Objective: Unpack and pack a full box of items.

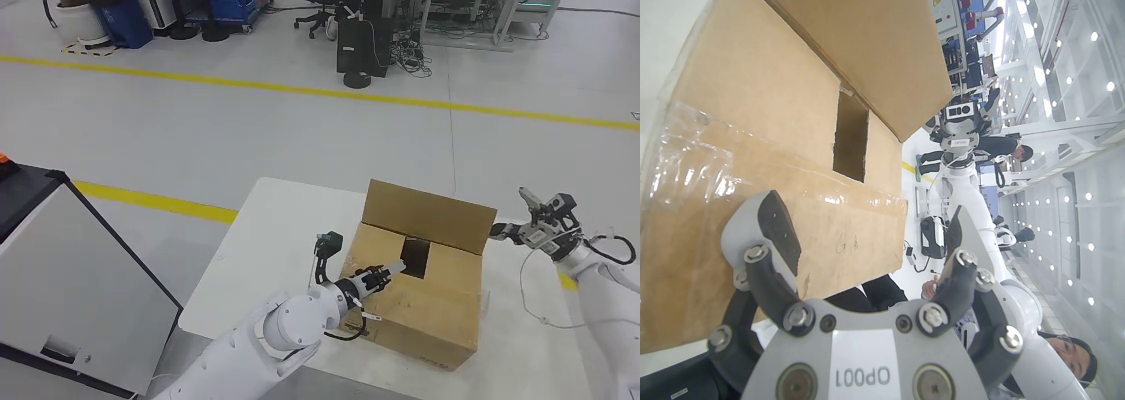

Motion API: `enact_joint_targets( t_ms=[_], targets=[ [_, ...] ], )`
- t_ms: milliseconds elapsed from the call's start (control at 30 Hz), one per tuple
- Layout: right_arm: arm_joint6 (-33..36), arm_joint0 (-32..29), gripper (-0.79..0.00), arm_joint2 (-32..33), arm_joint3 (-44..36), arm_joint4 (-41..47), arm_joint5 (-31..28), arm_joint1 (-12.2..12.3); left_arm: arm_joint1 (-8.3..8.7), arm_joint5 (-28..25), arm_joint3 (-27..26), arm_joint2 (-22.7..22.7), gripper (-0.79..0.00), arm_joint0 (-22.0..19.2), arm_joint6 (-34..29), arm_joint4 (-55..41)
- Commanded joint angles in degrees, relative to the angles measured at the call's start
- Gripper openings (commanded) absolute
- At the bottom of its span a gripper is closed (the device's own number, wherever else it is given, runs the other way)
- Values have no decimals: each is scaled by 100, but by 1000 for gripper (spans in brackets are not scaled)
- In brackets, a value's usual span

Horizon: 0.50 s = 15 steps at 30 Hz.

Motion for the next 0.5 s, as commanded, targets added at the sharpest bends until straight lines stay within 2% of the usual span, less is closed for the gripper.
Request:
enact_joint_targets(
  t_ms=[0,200,467],
  targets=[
    [284,-28,0,12,-19,-6,20,17,0,0,0,0,0,0,0,0],
    [901,-146,0,-1,-153,-126,-110,56,0,0,0,0,0,0,0,0],
    [925,-401,0,-102,-519,-459,-417,102,0,0,0,0,0,0,0,0]
  ],
)
